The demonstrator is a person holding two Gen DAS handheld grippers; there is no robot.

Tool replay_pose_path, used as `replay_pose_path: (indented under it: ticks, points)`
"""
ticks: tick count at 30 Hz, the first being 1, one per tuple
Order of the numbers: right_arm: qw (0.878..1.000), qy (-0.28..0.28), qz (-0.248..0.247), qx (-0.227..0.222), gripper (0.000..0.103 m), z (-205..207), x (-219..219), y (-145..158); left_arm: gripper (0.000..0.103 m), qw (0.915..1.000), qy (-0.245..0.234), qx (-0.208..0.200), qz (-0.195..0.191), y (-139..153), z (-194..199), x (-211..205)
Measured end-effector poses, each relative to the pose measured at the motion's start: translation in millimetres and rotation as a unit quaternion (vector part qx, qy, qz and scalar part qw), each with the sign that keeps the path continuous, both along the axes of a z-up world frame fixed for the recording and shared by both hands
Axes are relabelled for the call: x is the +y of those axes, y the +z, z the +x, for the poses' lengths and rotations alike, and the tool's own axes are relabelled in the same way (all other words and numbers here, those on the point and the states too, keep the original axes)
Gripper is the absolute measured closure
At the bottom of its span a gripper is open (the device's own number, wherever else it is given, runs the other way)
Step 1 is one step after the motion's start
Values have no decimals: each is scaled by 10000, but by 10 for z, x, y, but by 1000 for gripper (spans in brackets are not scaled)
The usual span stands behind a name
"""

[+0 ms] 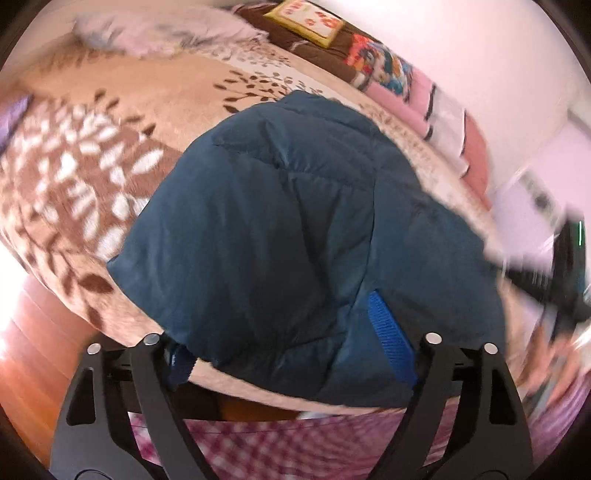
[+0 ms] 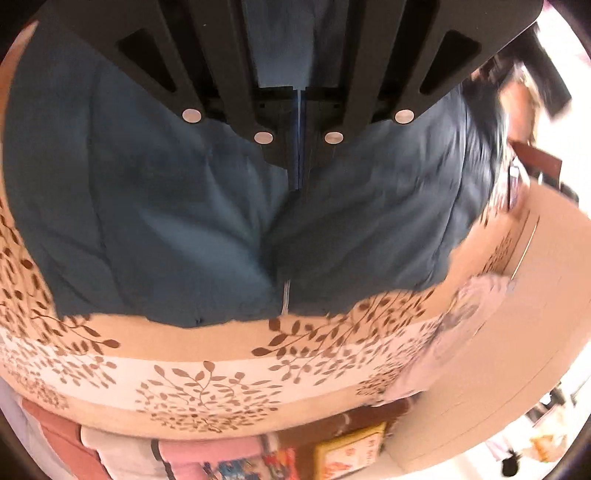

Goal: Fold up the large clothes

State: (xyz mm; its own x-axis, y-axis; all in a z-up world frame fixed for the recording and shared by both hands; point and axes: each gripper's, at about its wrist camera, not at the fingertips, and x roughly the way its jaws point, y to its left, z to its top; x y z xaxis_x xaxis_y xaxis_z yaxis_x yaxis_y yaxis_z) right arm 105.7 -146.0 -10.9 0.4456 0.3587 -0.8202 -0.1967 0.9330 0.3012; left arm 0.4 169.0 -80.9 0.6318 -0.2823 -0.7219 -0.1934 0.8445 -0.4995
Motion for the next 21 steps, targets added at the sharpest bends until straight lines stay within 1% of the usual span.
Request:
replay_pose_path:
  ticks: [1, 2, 4, 5, 6, 7, 8, 9, 10, 12, 16, 19, 21]
  points:
    - [10000, 30, -44, -32, 103, -143, -37, 15, 15, 9997, 37, 3, -232, -14, 12, 34]
    - [9999, 63, -95, -61, 103, -266, -67, 26, 14, 9984, 104, 45, -551, -43, 41, 81]
    - [9998, 63, -171, -117, 103, -458, -120, 45, 15, 9948, 287, 65, -978, -108, 86, 164]
    - [9998, 64, -136, -101, 103, -545, -147, 54, 21, 9939, 349, 56, -1040, -125, 86, 172]
    - [9999, 68, -89, -69, 103, -599, -165, 49, 47, 9939, 453, 81, -1001, -138, 83, 181]
    - [9999, 58, -74, -45, 103, -681, -188, 48, 67, 9946, 539, 136, -880, -145, 77, 183]
    - [10000, 49, -72, -31, 103, -718, -197, 37, 73, 9948, 517, 102, -868, -140, 56, 187]
    - [10000, 44, -57, 4, 103, -763, -211, 18, 81, 9949, 513, 44, -868, -120, 26, 182]
    - [10000, 40, -10, 87, 103, -813, -222, -15, 84, 9956, 482, -48, -796, -65, -18, 154]
    - [9995, 104, 123, 280, 103, -893, -200, -95, 87, 9974, 386, -206, -569, 35, -67, 101]
    - [9977, 438, 298, 414, 102, -978, -15, -170, 88, 9981, 149, -587, -74, 296, -179, -61]
    - [9960, 687, 109, 569, 102, -963, 161, -293, 88, 9970, 4, -759, 120, 447, -219, -119]
    - [9932, 779, -100, 862, 102, -893, 278, -485, 88, 9964, -88, -820, 173, 498, -254, -125]
